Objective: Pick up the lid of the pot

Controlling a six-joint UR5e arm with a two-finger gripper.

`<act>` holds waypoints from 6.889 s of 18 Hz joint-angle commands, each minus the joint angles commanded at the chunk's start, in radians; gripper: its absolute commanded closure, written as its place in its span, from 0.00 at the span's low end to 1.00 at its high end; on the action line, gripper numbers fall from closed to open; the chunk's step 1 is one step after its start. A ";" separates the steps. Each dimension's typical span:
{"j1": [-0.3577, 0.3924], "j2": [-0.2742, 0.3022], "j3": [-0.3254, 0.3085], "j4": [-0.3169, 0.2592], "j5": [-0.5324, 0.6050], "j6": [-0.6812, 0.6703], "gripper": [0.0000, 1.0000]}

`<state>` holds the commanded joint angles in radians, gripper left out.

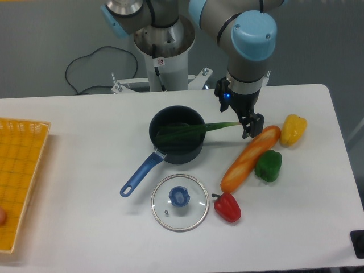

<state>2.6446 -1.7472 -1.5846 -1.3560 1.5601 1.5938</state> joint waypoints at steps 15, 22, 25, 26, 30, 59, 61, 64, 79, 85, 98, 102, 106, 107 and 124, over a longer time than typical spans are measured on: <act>-0.037 0.020 -0.002 0.012 -0.130 -0.087 0.00; -0.103 0.008 -0.012 0.055 -0.005 -0.265 0.00; -0.152 -0.044 -0.015 0.097 0.018 -0.331 0.00; -0.149 -0.057 -0.017 0.098 0.015 -0.331 0.00; -0.202 -0.100 -0.014 0.141 0.015 -0.312 0.00; -0.319 -0.373 0.045 0.314 0.077 -0.097 0.00; -0.321 -0.373 0.038 0.316 0.077 -0.094 0.00; -0.327 -0.377 0.035 0.316 0.077 -0.098 0.00; -0.328 -0.408 0.017 0.360 0.063 -0.069 0.04; -0.325 -0.405 0.015 0.359 0.043 -0.060 0.17; -0.321 -0.391 0.012 0.357 0.043 -0.051 0.21; -0.321 -0.391 0.012 0.357 0.043 -0.051 0.31; -0.321 -0.391 0.012 0.357 0.043 -0.051 0.35; -0.321 -0.388 0.012 0.357 0.043 -0.051 0.37; -0.305 -0.310 0.020 0.336 0.067 -0.051 0.44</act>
<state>2.3393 -2.0571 -1.5647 -1.0200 1.6276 1.5432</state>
